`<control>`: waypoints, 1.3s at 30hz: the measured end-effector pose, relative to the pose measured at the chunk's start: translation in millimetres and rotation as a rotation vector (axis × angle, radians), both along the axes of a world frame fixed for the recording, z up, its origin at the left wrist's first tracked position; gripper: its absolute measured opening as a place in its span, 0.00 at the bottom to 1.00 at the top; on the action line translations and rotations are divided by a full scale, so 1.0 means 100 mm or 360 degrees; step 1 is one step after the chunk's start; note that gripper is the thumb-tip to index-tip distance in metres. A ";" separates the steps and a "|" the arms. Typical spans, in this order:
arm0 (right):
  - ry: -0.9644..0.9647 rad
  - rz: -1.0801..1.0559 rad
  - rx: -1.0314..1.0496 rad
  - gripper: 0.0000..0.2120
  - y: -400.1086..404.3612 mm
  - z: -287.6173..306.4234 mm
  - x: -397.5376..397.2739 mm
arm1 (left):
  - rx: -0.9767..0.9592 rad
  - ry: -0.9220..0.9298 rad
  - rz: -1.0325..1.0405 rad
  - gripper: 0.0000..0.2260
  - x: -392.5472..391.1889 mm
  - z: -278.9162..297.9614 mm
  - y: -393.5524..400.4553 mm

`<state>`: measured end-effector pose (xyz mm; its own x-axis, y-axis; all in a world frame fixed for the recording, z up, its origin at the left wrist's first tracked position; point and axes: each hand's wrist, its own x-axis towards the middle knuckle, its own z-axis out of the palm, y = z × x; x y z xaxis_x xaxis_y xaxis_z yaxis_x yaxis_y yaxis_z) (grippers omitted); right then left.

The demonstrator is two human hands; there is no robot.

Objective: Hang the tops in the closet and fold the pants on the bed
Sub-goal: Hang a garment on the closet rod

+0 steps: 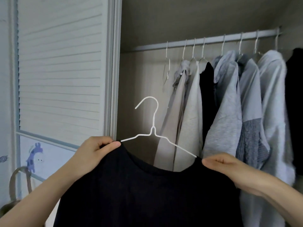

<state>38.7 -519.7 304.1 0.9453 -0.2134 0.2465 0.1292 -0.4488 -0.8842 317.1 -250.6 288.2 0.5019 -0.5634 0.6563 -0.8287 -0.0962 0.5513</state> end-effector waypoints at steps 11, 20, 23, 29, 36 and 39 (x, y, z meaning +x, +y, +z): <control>-0.0050 -0.0668 0.0661 0.16 0.21 1.20 -0.09 | 0.0466 0.0008 0.0003 0.20 0.20 0.32 -0.54; -0.0513 -0.0930 0.0680 0.10 0.44 1.53 0.59 | 0.0412 0.0007 -0.0419 0.20 -0.50 0.64 -0.85; -0.0689 -0.1035 0.0634 0.12 0.48 1.63 0.90 | 0.0268 -0.0010 -0.0569 0.21 -0.85 0.74 -0.84; -0.0788 -0.1189 0.0326 0.14 0.46 1.80 1.33 | 0.0299 0.0056 -0.0805 0.35 -1.09 0.73 -0.89; -0.1037 -0.1198 0.0145 0.19 0.31 2.16 1.79 | -0.0079 -0.0035 -0.0358 0.43 -0.88 0.86 -1.33; -0.1058 -0.1262 0.0007 0.22 0.19 2.30 2.00 | -0.0191 -0.0079 -0.0059 0.38 -0.70 0.96 -1.59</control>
<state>238.5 -500.7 533.7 0.2060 -0.7178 0.6651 0.2605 -0.6149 -0.7444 246.7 -409.5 384.1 0.4475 -0.4971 0.7434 -0.8569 -0.0006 0.5154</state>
